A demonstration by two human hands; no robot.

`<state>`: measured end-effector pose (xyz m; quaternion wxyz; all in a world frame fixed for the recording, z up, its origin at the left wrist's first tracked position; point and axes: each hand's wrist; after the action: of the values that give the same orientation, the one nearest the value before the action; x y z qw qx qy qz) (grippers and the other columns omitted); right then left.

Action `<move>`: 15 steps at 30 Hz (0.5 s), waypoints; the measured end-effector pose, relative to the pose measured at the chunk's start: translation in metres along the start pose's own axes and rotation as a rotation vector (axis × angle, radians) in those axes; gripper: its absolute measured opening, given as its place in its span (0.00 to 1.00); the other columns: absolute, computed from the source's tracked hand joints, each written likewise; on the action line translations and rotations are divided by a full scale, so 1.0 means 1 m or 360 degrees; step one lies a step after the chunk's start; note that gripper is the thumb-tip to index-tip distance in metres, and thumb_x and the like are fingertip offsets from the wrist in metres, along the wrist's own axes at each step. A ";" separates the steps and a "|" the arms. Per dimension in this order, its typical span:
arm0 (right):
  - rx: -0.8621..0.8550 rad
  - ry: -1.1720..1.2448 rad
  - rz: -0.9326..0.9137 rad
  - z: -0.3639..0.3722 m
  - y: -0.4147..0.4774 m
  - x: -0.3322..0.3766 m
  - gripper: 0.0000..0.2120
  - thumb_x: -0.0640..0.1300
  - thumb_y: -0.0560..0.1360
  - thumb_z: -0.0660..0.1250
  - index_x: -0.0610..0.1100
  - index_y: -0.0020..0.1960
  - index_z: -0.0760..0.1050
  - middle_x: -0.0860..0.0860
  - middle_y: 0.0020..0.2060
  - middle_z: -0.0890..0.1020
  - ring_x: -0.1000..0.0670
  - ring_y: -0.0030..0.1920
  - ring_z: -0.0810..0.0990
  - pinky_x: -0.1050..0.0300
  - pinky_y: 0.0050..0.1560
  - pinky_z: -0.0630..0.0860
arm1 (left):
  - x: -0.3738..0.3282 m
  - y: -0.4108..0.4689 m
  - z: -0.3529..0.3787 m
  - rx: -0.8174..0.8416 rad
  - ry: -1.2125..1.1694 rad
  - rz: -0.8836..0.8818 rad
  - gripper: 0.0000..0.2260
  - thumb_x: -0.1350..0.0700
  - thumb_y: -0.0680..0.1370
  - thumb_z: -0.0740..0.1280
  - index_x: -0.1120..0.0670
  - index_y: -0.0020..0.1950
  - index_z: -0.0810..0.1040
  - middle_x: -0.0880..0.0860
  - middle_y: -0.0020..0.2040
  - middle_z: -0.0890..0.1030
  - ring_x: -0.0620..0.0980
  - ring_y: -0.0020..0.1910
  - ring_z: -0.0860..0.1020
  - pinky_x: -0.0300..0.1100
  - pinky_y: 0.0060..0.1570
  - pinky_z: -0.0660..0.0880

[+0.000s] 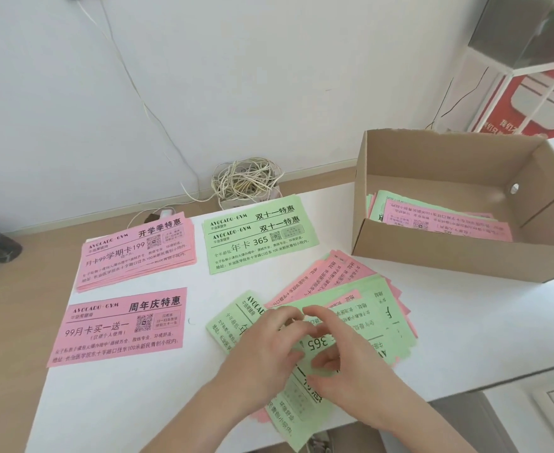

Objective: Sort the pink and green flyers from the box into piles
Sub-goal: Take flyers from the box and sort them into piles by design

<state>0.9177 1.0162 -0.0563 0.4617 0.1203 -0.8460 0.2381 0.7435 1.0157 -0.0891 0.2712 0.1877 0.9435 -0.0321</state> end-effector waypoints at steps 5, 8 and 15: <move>-0.0160 -0.0936 -0.0140 0.013 0.007 -0.014 0.40 0.55 0.62 0.75 0.60 0.68 0.58 0.56 0.56 0.71 0.52 0.53 0.74 0.55 0.52 0.76 | 0.005 0.004 -0.015 0.0287 0.0107 -0.0051 0.23 0.58 0.77 0.66 0.45 0.70 0.68 0.43 0.73 0.60 0.44 0.71 0.58 0.44 0.71 0.59; -0.0258 -0.1205 0.0011 -0.003 0.011 -0.014 0.49 0.67 0.56 0.74 0.59 0.72 0.58 0.52 0.71 0.66 0.46 0.70 0.66 0.44 0.57 0.74 | 0.017 0.009 -0.037 0.0518 0.0454 -0.0026 0.33 0.50 0.74 0.70 0.42 0.75 0.57 0.43 0.76 0.55 0.45 0.74 0.51 0.47 0.75 0.51; -0.0027 -0.1229 0.0100 -0.033 0.012 -0.026 0.46 0.67 0.65 0.69 0.64 0.74 0.46 0.62 0.74 0.49 0.52 0.73 0.50 0.48 0.67 0.62 | 0.026 0.024 -0.049 0.0602 0.0763 -0.0170 0.39 0.34 0.64 0.72 0.40 0.71 0.61 0.45 0.55 0.64 0.47 0.58 0.64 0.46 0.69 0.53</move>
<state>0.9505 1.0429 -0.0664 0.1027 0.1712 -0.9628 0.1822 0.7079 1.0544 -0.0604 -0.0009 0.1873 0.9664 -0.1761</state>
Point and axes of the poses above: each hand's wrist, its own y-axis towards the middle knuckle, its own z-axis out of the palm, x = y × z
